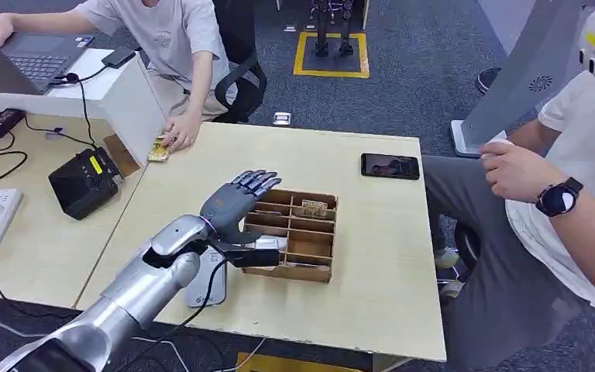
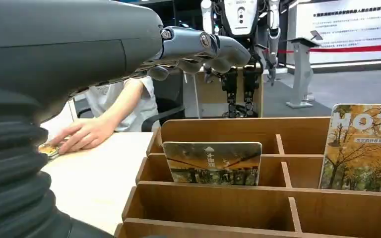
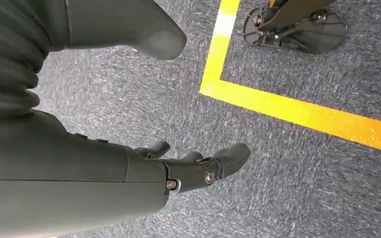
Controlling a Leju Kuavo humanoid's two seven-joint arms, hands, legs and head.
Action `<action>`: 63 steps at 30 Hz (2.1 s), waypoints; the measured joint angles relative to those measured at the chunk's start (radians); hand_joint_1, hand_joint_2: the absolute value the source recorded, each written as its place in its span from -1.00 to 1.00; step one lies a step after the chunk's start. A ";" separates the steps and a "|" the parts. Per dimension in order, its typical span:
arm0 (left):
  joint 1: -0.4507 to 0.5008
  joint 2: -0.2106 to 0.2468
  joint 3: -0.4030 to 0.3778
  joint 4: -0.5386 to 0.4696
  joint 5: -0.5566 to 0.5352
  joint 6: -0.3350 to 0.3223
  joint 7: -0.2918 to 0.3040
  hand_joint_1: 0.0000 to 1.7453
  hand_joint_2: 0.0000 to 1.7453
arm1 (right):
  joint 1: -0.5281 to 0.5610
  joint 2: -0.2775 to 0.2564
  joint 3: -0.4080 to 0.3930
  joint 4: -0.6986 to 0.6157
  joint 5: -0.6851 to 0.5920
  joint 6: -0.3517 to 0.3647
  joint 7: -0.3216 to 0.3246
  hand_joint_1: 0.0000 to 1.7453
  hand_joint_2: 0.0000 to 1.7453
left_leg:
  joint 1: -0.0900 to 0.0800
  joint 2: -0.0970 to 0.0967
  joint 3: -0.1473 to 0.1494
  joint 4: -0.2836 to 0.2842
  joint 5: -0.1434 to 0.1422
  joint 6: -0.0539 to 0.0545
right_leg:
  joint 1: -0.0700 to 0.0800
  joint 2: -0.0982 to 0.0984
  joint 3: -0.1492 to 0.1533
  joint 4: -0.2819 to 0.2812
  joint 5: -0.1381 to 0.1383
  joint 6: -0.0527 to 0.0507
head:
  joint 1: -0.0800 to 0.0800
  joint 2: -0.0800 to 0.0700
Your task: Pass the card to the sensor for recognition and then transmit it.
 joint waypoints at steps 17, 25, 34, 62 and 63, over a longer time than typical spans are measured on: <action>0.000 -0.011 -0.001 0.002 0.021 -0.012 -0.007 -1.00 1.00 | -0.001 0.000 0.000 0.000 0.001 0.000 0.000 -1.00 1.00 | 0.000 0.000 0.000 0.000 0.000 0.000 | 0.000 0.000 0.000 0.000 0.000 0.000 | 0.000 0.000; 0.000 -0.015 -0.007 0.007 0.022 -0.018 -0.007 0.68 1.00 | -0.002 0.000 -0.002 0.000 0.001 -0.003 -0.002 -1.00 1.00 | 0.000 0.000 0.000 0.000 0.000 0.000 | 0.000 0.000 0.000 0.000 0.000 0.000 | 0.000 0.000; -0.004 -0.014 -0.013 0.016 0.029 -0.024 -0.008 0.04 1.00 | -0.003 0.000 -0.008 0.000 0.001 -0.008 -0.011 -1.00 1.00 | 0.000 0.000 0.000 0.000 0.000 0.000 | 0.000 0.000 0.000 0.000 0.000 0.000 | 0.000 0.000; -0.028 0.108 -0.009 -0.032 0.215 -0.119 -0.057 1.00 1.00 | -0.002 0.000 -0.025 0.000 0.001 -0.013 -0.021 -1.00 1.00 | 0.001 0.000 0.000 0.000 0.001 0.000 | 0.000 0.000 0.000 0.001 0.001 -0.001 | 0.000 0.000; -0.063 0.145 -0.006 -0.062 0.258 -0.166 -0.044 1.00 1.00 | -0.002 0.000 -0.026 0.000 -0.004 -0.013 -0.020 -1.00 1.00 | 0.001 0.000 0.000 0.000 0.002 0.000 | 0.000 0.000 -0.001 0.001 0.001 -0.002 | 0.000 0.000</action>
